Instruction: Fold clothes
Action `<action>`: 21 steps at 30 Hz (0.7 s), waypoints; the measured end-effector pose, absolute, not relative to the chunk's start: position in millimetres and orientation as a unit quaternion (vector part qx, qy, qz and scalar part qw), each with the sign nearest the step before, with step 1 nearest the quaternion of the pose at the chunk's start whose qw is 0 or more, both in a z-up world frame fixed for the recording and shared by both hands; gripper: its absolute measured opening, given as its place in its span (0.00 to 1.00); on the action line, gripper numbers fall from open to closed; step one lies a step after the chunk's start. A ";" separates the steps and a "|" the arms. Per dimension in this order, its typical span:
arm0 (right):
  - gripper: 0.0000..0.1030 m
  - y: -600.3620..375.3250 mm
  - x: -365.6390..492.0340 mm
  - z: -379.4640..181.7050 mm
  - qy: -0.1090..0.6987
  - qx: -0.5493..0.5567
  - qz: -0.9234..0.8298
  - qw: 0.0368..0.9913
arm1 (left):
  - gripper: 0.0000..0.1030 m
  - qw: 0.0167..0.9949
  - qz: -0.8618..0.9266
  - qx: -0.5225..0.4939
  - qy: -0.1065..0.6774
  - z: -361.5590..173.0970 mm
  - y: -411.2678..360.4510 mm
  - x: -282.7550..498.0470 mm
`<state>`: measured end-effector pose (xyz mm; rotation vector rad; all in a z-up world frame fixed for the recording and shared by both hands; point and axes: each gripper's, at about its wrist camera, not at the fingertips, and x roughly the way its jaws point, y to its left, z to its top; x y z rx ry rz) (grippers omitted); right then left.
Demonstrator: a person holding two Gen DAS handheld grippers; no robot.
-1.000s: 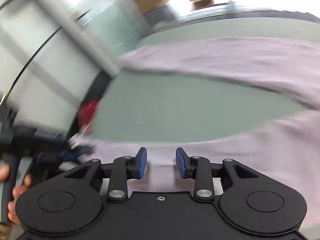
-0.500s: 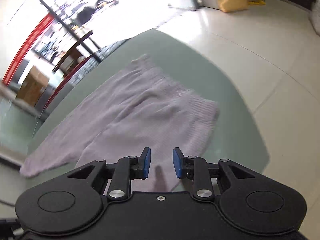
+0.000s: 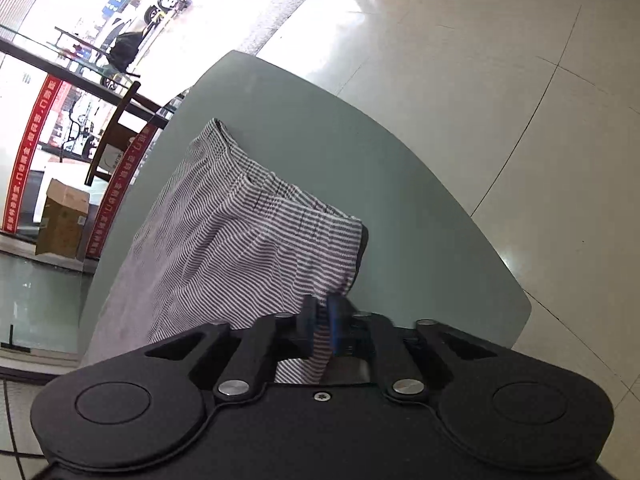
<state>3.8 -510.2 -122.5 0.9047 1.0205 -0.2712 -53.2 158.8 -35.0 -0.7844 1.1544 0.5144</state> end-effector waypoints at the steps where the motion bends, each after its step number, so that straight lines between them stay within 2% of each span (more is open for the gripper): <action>1: 0.05 -510.1 3.5 -120.2 0.468 0.413 -0.125 0.771 | 0.22 0.736 0.238 -0.357 0.523 -34.1 160.2 -55.5; 15: 0.05 -509.1 -3.3 -105.7 0.472 0.367 -0.125 0.792 | 0.22 0.728 0.288 -0.371 0.499 -23.2 206.4 -91.7; 17: 0.13 -507.8 -2.9 -101.6 0.470 0.358 -0.126 0.797 | 0.30 0.723 0.271 -0.389 0.501 -24.5 208.6 -95.9; 19: 0.20 -504.3 -2.4 -97.5 0.470 0.345 -0.125 0.803 | 0.56 0.720 0.261 -0.404 0.500 -24.5 209.6 -100.2; 21: 0.20 -503.5 -2.4 -96.6 0.471 0.343 -0.123 0.803 | 0.65 0.713 0.253 -0.430 0.492 -26.5 212.6 -106.3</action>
